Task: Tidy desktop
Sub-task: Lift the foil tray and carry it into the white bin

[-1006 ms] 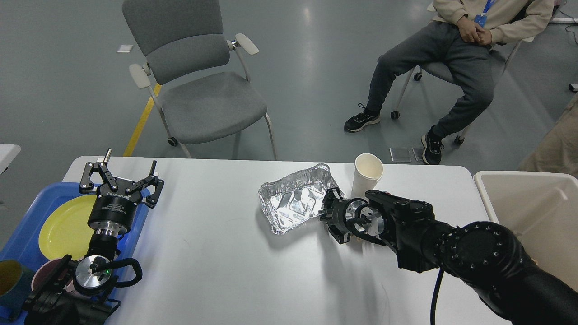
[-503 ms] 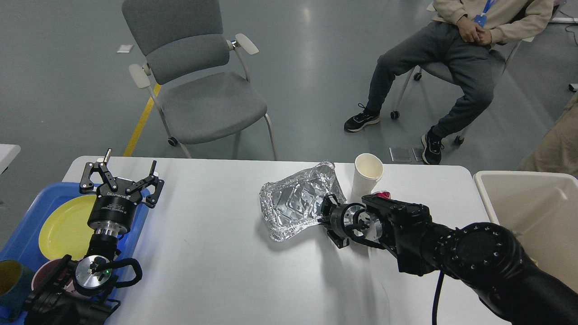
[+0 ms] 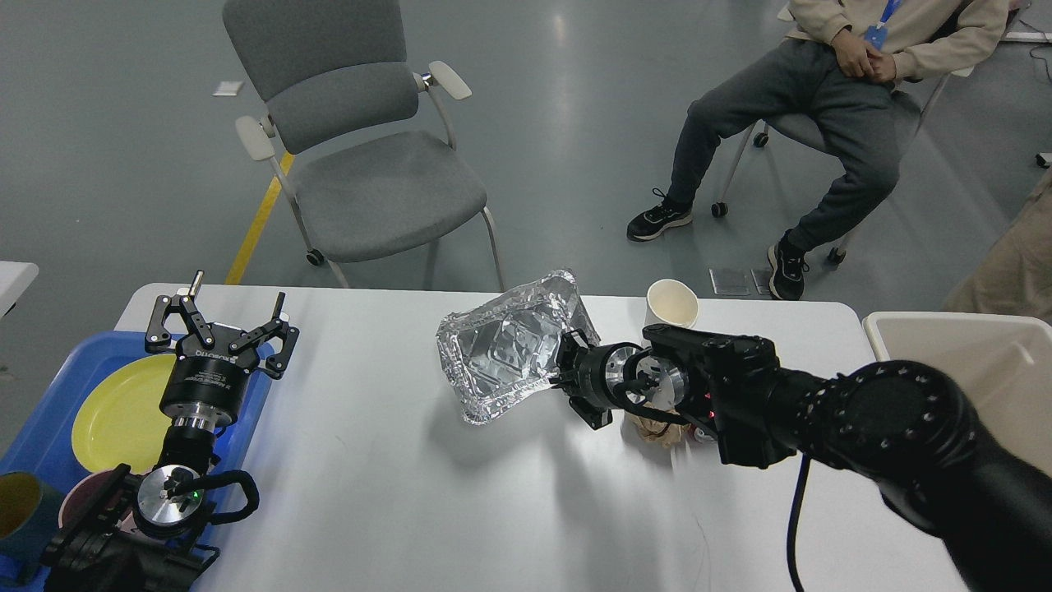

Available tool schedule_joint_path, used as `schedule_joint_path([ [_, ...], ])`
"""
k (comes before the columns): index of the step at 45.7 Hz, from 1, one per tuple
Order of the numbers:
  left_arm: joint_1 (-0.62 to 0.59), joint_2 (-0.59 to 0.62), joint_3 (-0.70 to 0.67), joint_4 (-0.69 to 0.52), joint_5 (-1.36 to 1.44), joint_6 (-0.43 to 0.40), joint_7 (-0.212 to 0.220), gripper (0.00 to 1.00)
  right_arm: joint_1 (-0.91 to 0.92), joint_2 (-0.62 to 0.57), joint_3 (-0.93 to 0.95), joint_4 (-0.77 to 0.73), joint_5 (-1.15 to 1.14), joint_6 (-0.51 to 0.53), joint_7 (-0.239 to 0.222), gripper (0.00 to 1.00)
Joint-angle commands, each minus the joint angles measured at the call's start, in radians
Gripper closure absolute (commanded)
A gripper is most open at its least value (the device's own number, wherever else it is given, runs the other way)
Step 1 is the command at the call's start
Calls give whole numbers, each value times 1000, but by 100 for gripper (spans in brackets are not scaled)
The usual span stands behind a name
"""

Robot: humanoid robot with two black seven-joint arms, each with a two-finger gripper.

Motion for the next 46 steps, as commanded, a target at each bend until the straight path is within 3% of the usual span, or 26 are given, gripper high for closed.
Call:
schedule_joint_path([
  [1,0,0,0,0,0,0,0,4,145,-103,-39,211,-11,1,-26,100],
  [5,0,1,0,0,0,0,0,4,268,-165,-136,344,-28,21,-58,100],
  [15,0,0,0,0,0,0,0,4,668,-242,-368,702,-29,114,-57,100],
  [21,0,0,0,0,0,0,0,4,846,-292,-461,838,-57,251,-57,100],
  [28,0,1,0,0,0,0,-2,4,1071,-332,-636,1058,-268,343,-42,100],
  [32,0,1,0,0,0,0,-2,4,1137,-355,-728,1130,-360,396,-2,100],
  [41,0,1,0,0,0,0,-2,4,1251,-360,-966,1176,-535,489,187,100],
  [46,0,1,-1,0,0,0,-2,4,1256,-364,-1021,1174,-560,490,215,100],
])
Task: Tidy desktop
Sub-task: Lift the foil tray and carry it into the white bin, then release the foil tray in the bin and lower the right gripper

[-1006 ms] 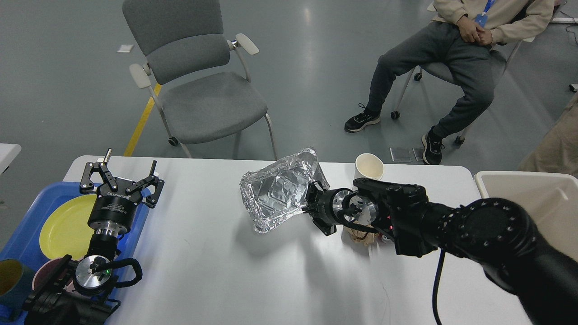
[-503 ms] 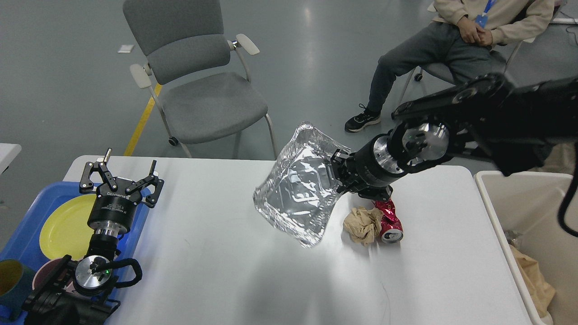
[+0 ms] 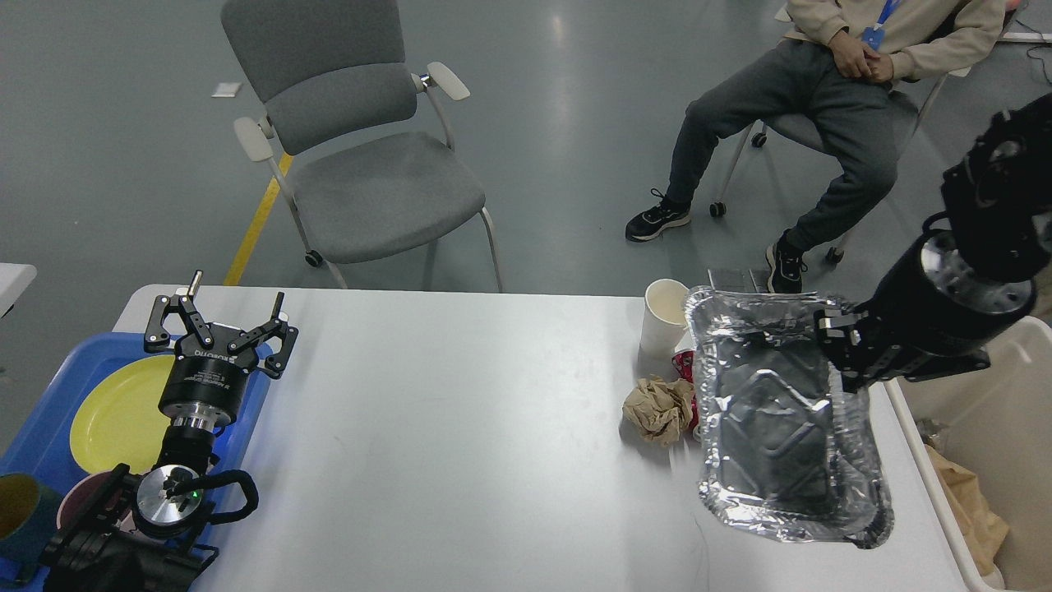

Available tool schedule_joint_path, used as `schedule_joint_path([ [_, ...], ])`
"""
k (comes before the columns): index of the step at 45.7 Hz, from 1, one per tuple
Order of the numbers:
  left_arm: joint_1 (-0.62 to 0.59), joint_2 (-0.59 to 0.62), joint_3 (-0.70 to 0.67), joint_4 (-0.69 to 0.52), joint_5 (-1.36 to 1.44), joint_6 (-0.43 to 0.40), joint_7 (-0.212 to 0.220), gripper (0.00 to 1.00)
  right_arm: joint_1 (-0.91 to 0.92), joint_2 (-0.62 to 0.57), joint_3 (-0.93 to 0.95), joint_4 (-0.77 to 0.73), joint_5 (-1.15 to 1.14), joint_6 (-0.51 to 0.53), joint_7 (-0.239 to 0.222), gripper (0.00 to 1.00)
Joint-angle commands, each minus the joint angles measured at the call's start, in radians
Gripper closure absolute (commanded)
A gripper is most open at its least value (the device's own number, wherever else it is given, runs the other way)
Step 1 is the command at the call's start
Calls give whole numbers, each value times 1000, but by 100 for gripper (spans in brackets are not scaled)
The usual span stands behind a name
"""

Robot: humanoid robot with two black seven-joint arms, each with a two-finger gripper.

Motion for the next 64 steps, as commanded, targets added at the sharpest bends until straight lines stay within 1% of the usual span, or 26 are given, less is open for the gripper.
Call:
schedule_joint_path([
  [1,0,0,0,0,0,0,0,4,10,-8,-66,2,-34,6,36,100],
  [13,0,-1,0,0,0,0,0,4,-10,-69,-81,-29,-57,-1,28,100],
  [18,0,-1,0,0,0,0,0,4,-92,-171,-117,-113,-77,-4,23,100],
  [24,0,0,0,0,0,0,0,4,-275,-312,-117,-318,-90,-4,20,100],
  [29,0,0,0,0,0,0,0,4,-454,-410,-89,-547,-92,-13,22,100],
  [36,0,-1,0,0,0,0,0,4,-755,-508,76,-835,-92,-50,22,100],
  [39,0,-1,0,0,0,0,0,4,-896,-514,150,-956,-92,-90,20,100],
  [42,0,-1,0,0,0,0,0,4,-1063,-507,219,-1074,-83,-157,20,100],
  [45,0,-1,0,0,0,0,0,4,-1230,-495,294,-1171,-77,-245,20,100],
  [49,0,0,0,0,0,0,0,4,-1407,-436,383,-1266,-77,-372,16,100],
  [54,0,0,-1,0,0,0,0,4,-1573,-369,439,-1400,-75,-498,0,100],
  [58,0,-1,0,0,0,0,0,4,-1688,-309,469,-1513,-69,-576,-10,100],
  [64,0,-1,0,0,0,0,0,4,-1854,-228,514,-1659,1,-629,-43,100],
])
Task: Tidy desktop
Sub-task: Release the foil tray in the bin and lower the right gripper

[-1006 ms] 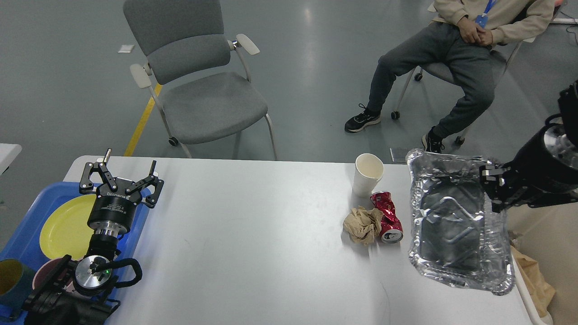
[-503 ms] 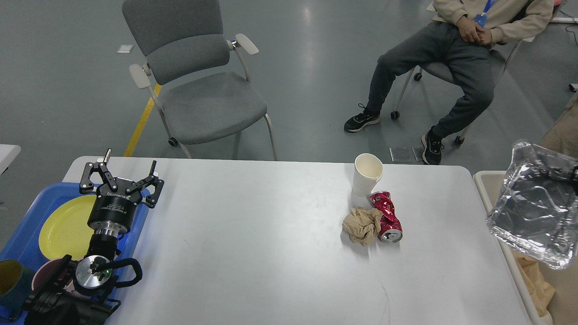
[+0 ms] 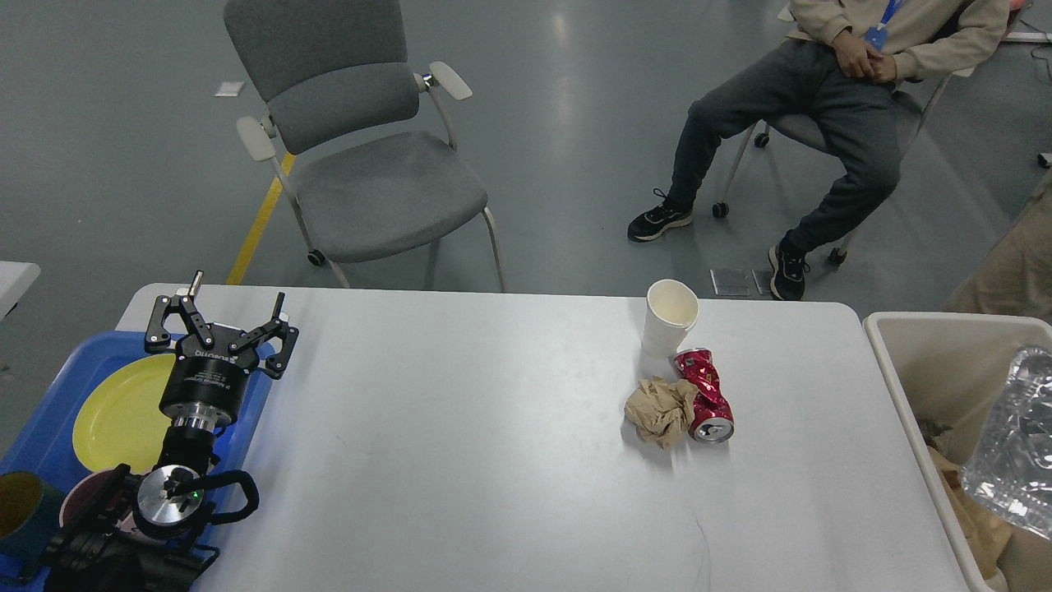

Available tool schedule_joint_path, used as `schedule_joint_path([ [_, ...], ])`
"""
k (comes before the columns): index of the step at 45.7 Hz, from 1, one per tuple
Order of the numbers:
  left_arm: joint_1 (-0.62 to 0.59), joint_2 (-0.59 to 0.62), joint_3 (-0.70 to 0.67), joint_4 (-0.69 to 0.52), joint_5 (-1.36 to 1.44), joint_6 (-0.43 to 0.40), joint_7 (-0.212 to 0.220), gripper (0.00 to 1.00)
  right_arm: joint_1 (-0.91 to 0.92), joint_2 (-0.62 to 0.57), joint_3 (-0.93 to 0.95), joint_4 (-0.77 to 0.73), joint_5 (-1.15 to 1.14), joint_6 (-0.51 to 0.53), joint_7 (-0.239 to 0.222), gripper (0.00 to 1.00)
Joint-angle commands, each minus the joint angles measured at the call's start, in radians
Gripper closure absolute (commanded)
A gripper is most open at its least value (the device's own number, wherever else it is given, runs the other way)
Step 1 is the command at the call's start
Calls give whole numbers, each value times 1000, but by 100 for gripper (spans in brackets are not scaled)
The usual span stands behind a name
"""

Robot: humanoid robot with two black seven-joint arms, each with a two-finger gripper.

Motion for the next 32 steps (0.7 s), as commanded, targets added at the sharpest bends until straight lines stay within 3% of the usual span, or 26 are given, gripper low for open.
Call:
schedule_joint_path([
  [1,0,0,0,0,0,0,0,4,-142,78,35,-135,57,-50,-25,100],
  [12,0,0,0,0,0,0,0,4,-228,167,41,-161,102,-116,-37,100],
  [32,0,1,-1,0,0,0,0,4,-233,236,72,-161,134,-118,-40,100],
])
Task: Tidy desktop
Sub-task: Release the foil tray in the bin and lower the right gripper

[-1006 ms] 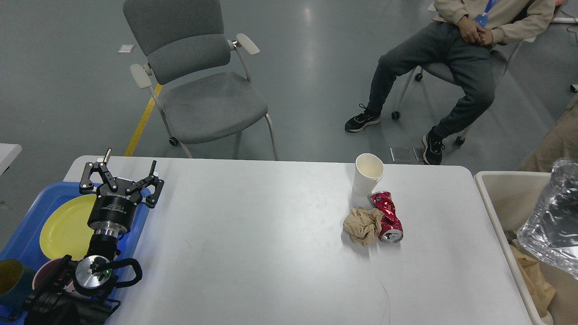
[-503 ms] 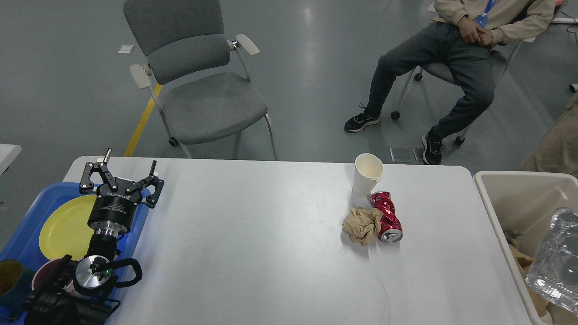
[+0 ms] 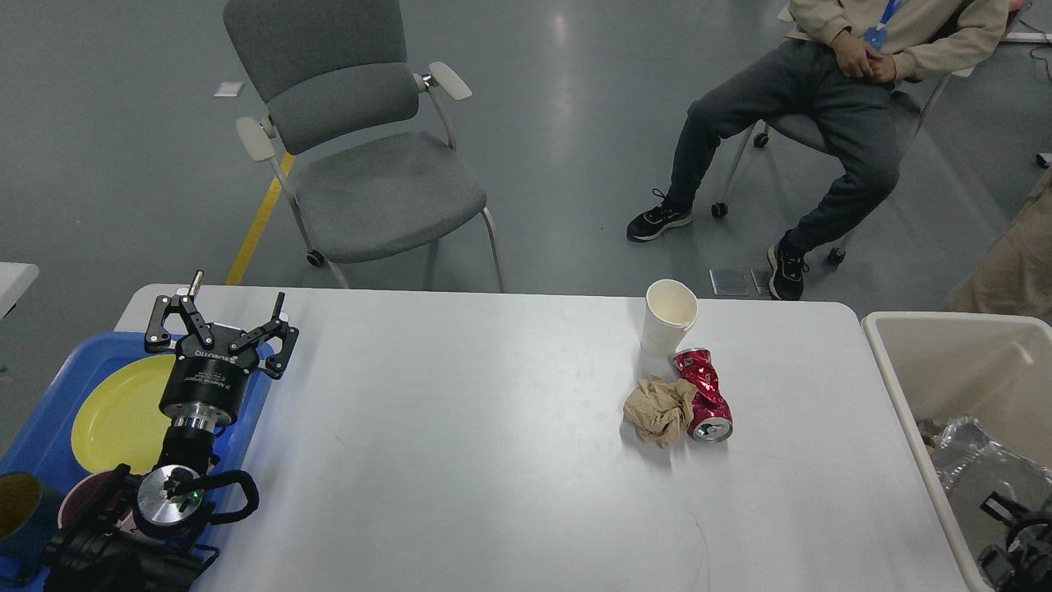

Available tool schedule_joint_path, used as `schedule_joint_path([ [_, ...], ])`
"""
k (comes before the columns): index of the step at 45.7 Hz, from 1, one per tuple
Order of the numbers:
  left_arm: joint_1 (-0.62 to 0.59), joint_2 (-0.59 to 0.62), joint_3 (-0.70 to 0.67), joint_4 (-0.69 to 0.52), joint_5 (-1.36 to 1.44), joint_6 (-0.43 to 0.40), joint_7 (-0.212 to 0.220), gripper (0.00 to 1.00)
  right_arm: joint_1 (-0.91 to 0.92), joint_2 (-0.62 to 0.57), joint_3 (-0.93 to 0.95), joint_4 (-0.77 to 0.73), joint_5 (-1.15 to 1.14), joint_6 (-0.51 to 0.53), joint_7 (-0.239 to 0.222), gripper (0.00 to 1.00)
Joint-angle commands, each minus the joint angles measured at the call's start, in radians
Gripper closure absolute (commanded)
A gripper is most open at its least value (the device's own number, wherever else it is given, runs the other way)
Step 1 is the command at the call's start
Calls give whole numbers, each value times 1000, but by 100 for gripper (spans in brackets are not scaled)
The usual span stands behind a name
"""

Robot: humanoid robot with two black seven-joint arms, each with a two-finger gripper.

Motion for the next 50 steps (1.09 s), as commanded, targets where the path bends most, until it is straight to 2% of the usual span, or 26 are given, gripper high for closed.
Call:
schedule_joint_path([
  [1,0,1,0,0,0,0,0,4,0,0,1,1,0,2,0,100],
  [5,0,1,0,0,0,0,0,4,0,-3,8,2,0,2,1,98],
  [7,0,1,0,0,0,0,0,4,0,-6,13,2,0,-3,3,66],
  [9,0,1,-1,0,0,0,0,4,3,-9,13,1,0,-8,5,27],
  [10,0,-1,0,0,0,0,0,4,5,-12,13,1,0,-14,5,12],
  [11,0,-1,0,0,0,0,0,4,6,-13,13,2,0,-21,5,5],
  [15,0,-1,0,0,0,0,0,4,6,-13,13,8,-1,-38,5,0],
  [37,-2,-1,0,0,0,0,0,4,37,-43,18,25,-4,-29,3,0],
  [45,-2,1,0,0,0,0,0,4,188,-143,-8,215,-26,6,-2,0],
  [50,-2,1,0,0,0,0,0,4,366,-209,-91,399,-107,109,-35,0],
])
